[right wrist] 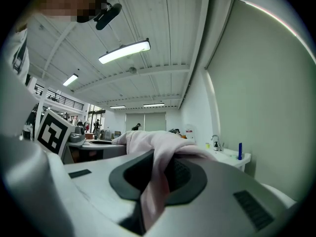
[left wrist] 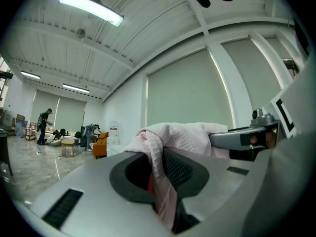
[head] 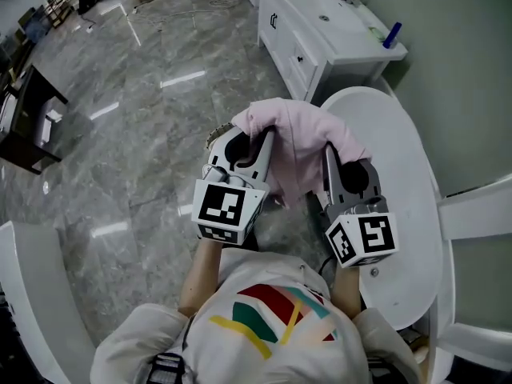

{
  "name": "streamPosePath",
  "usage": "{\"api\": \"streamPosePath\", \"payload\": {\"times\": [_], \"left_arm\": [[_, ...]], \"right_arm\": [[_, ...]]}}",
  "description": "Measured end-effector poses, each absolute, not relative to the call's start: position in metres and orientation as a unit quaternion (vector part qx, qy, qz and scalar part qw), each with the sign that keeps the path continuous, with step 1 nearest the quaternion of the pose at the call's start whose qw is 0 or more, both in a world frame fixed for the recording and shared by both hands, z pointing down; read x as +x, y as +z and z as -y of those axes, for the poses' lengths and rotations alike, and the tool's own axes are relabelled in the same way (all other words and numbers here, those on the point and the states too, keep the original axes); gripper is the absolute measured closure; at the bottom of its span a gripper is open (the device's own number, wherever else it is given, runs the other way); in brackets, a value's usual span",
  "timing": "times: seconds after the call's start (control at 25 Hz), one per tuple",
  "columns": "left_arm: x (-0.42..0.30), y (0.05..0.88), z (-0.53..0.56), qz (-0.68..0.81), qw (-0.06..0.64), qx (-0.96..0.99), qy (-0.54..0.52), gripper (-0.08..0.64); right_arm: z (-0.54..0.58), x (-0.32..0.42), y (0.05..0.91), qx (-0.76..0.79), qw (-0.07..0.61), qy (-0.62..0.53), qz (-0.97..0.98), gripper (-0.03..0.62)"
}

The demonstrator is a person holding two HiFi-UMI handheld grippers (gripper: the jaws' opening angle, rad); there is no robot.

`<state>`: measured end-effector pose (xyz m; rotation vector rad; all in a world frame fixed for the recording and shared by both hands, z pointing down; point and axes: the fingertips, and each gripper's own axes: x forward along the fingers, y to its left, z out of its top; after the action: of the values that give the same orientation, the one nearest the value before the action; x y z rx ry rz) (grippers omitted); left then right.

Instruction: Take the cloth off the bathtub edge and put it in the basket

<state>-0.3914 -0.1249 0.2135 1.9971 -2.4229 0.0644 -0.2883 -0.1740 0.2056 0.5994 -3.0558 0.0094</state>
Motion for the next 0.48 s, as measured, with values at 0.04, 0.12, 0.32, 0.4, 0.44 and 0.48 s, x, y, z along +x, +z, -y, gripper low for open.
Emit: {"api": "streamPosePath", "payload": {"times": [0.04, 0.12, 0.32, 0.4, 0.44, 0.48], "left_arm": [[-0.405, 0.211, 0.127, 0.772, 0.0, 0.636, 0.019, 0.495], [-0.431, 0.207, 0.132, 0.772, -0.001, 0.636, 0.016, 0.495], [-0.484, 0.205, 0.144, 0.77, -0.001, 0.638, 0.017, 0.495], [-0.501, 0.206, 0.145, 0.772, -0.005, 0.635, 0.027, 0.495], [-0.508, 0.206, 0.146, 0.774, -0.01, 0.632, 0.035, 0.495], [-0.514, 0.206, 0.147, 0.776, -0.015, 0.629, 0.043, 0.495]], "right_arm": [[0.176, -0.302, 0.203, 0.193, 0.012, 0.001, 0.981, 0.535], [0.181, -0.327, 0.199, 0.195, 0.008, -0.001, 0.981, 0.535], [0.195, -0.381, 0.198, 0.195, 0.009, 0.003, 0.981, 0.535], [0.198, -0.398, 0.199, 0.194, 0.012, 0.003, 0.981, 0.535], [0.2, -0.405, 0.2, 0.194, 0.013, 0.003, 0.981, 0.535], [0.202, -0.412, 0.2, 0.194, 0.015, 0.005, 0.981, 0.535]]}}
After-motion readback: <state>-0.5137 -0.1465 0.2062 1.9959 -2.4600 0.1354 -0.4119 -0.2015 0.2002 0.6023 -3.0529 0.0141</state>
